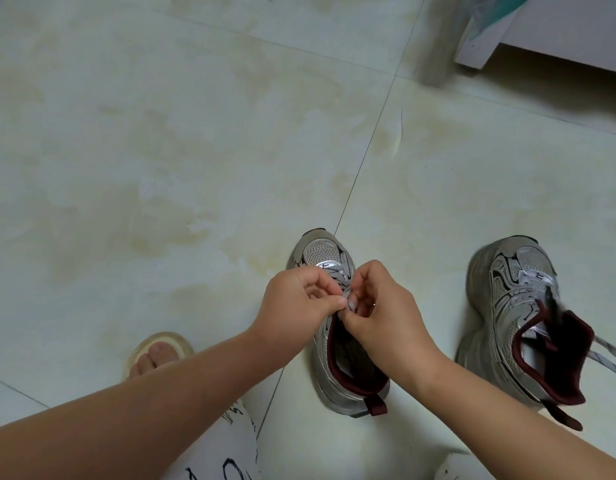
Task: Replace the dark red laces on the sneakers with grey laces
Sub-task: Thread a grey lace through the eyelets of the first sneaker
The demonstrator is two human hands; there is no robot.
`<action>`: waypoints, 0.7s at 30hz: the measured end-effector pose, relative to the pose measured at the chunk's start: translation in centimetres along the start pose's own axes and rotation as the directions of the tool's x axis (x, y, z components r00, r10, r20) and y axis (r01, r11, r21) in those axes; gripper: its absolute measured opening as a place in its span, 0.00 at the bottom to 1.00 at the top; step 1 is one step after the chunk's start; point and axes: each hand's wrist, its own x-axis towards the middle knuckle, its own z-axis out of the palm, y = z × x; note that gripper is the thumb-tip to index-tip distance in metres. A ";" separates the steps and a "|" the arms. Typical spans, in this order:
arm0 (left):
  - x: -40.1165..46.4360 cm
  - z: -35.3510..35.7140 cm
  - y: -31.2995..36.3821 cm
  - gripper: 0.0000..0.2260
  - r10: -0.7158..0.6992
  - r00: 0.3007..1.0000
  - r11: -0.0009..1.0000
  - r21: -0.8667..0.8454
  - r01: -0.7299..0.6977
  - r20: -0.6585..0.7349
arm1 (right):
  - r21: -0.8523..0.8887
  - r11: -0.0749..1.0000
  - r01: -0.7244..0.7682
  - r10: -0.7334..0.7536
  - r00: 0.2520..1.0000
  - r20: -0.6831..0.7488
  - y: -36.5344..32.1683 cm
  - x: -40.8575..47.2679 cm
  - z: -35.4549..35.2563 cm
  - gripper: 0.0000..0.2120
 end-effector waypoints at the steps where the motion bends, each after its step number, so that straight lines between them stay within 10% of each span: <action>1: 0.0 0.0 -0.1 0.11 0.035 0.999 0.999 0.033 -0.035 -0.013 | -0.008 1.000 0.002 -0.002 1.000 -0.002 0.0 0.0 0.0 0.14; 5: -0.1 0.1 -0.9 0.06 0.276 0.961 0.927 0.264 -0.268 0.005 | 0.013 0.999 -0.029 0.029 0.999 -0.019 -0.1 0.1 -0.3 0.15; 12: 0.9 0.0 -1.9 0.11 0.638 0.724 0.398 0.693 -0.601 0.261 | -0.059 0.998 -0.011 0.006 0.997 -0.074 0.2 -0.2 -0.1 0.16; 21: 1.6 -1.0 -0.3 0.10 0.115 0.930 0.874 0.409 -0.262 0.349 | -0.225 0.959 0.174 -0.181 0.983 -0.013 0.6 -0.4 -0.2 0.19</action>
